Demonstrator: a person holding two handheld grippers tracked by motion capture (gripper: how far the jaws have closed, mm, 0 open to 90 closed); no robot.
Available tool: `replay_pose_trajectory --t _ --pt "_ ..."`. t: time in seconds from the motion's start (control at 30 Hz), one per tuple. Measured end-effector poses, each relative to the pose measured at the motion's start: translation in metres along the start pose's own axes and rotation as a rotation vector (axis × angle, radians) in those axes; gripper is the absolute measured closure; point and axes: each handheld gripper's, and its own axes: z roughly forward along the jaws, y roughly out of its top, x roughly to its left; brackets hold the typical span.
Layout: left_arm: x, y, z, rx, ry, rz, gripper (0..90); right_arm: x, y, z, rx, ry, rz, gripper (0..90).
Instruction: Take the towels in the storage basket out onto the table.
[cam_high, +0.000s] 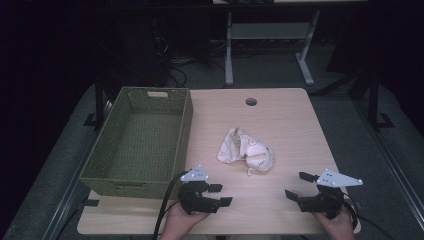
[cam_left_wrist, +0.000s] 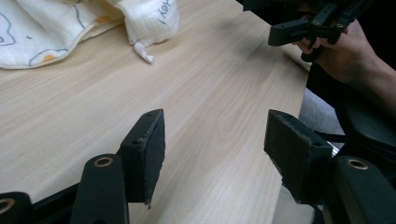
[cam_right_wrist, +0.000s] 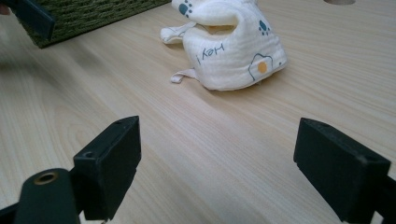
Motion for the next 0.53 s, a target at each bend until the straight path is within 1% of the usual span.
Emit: replay_pose_trajectory --t 0.03,0.07,0.1,0.17,0.3,0.47,0.53 --pt "-0.0009 -0.0013 0.0005 0.002 -0.006 -0.005 37.9 0.0002 -0.0001 0.0000 -0.001 0.001 0.000 14.4" --pt "-0.0025 -0.0032 0.0011 0.010 -0.001 0.006 37.9 0.0005 -0.0003 -0.0004 -0.001 0.002 0.000 14.4" --pt "-0.0025 -0.0032 0.0011 0.010 -0.001 0.006 37.8 0.0006 -0.0003 -0.0007 -0.002 0.002 0.000 14.4" --pt "-0.0043 -0.0056 -0.0005 0.003 -0.017 0.003 37.5 0.0010 -0.0005 -0.0020 -0.003 0.002 0.001 14.4" --pt "-0.0067 -0.0053 -0.0027 -0.009 -0.016 0.010 37.5 0.0024 -0.0012 -0.0031 -0.002 0.004 0.000 14.4" --pt "-0.0073 -0.0050 -0.0039 -0.021 -0.017 0.004 37.3 0.0046 -0.0012 -0.0023 -0.002 0.014 -0.009 14.4" --pt "-0.0081 -0.0041 -0.0029 -0.018 -0.020 0.012 37.1 0.0050 -0.0011 -0.0021 -0.006 0.016 -0.015 14.4"
